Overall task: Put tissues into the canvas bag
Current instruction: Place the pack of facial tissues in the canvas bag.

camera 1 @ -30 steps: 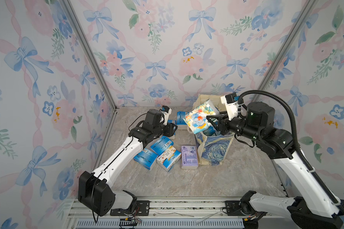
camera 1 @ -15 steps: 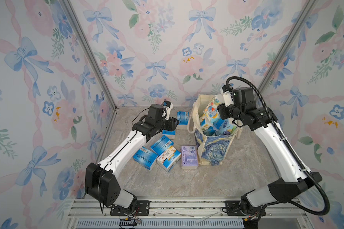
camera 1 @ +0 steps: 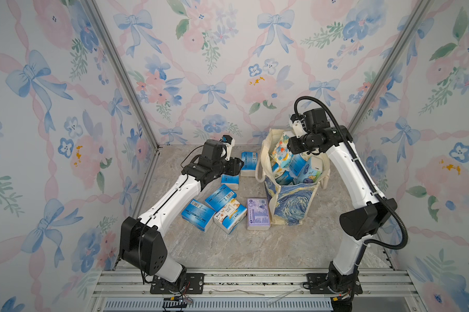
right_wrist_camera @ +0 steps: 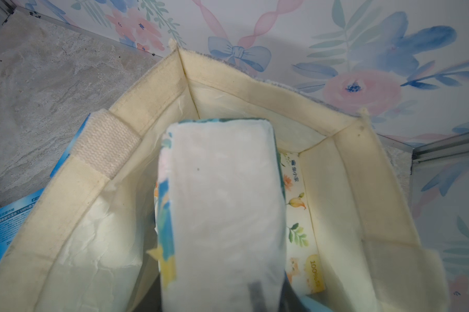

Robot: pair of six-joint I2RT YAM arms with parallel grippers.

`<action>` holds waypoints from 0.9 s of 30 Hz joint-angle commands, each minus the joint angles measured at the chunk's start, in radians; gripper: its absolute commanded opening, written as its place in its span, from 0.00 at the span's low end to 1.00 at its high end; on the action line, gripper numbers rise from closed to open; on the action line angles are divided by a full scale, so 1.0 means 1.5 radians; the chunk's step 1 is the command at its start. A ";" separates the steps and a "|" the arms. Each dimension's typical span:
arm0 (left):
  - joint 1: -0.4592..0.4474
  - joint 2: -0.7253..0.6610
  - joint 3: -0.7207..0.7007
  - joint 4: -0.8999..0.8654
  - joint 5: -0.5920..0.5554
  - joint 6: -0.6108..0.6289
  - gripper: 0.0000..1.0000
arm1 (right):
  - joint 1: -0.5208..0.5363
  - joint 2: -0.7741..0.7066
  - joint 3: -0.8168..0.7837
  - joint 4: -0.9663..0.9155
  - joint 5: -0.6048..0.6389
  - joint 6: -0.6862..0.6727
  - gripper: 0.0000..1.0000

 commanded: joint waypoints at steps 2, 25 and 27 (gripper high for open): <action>0.007 0.010 0.023 0.010 0.011 0.002 0.57 | -0.008 0.057 0.062 -0.109 -0.043 -0.023 0.43; 0.009 0.041 0.046 0.011 0.033 0.002 0.60 | -0.034 0.002 -0.013 0.015 -0.032 0.019 0.92; 0.009 0.045 0.047 0.010 0.033 0.001 0.60 | -0.034 -0.044 -0.047 0.048 -0.032 0.025 0.97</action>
